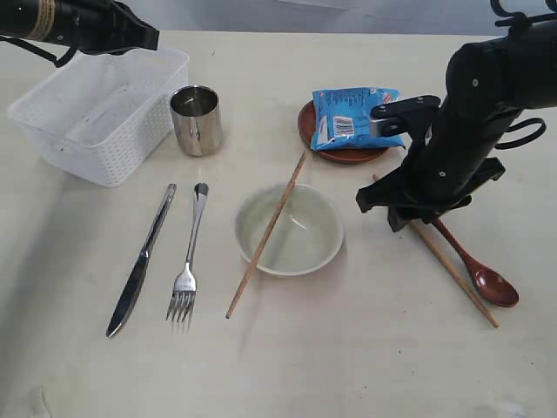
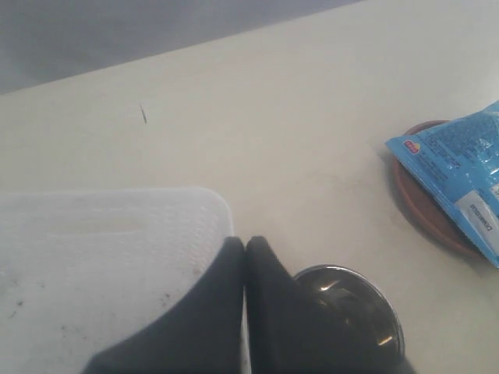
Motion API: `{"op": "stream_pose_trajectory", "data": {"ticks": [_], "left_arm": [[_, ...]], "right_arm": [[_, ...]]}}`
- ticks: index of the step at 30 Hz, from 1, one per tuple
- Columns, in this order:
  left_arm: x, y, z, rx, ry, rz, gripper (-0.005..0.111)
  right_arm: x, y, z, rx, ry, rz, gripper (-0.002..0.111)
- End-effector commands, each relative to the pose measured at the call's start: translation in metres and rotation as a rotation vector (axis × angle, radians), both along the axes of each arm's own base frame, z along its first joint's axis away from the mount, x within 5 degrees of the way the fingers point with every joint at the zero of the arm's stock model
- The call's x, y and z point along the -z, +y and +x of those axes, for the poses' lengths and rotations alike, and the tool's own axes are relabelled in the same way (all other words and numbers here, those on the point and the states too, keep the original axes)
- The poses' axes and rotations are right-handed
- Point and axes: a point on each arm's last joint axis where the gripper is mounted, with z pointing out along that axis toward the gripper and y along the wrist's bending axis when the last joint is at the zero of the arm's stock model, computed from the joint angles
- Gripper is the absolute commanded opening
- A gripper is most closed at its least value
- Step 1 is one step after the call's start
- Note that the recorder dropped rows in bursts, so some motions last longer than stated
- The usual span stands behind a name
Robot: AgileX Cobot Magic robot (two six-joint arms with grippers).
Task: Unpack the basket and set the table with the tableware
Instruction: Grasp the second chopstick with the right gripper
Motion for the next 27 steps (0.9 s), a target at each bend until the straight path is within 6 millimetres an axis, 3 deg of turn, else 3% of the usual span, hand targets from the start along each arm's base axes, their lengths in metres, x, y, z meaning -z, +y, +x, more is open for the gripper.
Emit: {"op": "stream_pose_trajectory", "data": {"ticks": [1,13,15,18,27], "left_arm": [[-0.006,-0.001,0.0,0.002,-0.015,-0.005,0.0],[-0.006,-0.001,0.0,0.002,-0.015,-0.005,0.0],[-0.006,-0.001,0.0,0.002,-0.015,-0.005,0.0],[-0.006,-0.001,0.0,0.002,-0.015,-0.005,0.0],[-0.006,-0.001,0.0,0.002,-0.015,-0.005,0.0]], "right_arm": [[-0.001,-0.002,0.002,-0.007,-0.021,0.001,0.044],[0.015,-0.001,0.004,-0.006,0.01,-0.011,0.043],[0.015,-0.001,0.004,0.0,0.011,-0.011,0.037],[0.017,-0.001,0.004,0.004,0.018,-0.013,0.018],[0.018,-0.002,0.002,0.034,0.05,-0.018,0.018]]}}
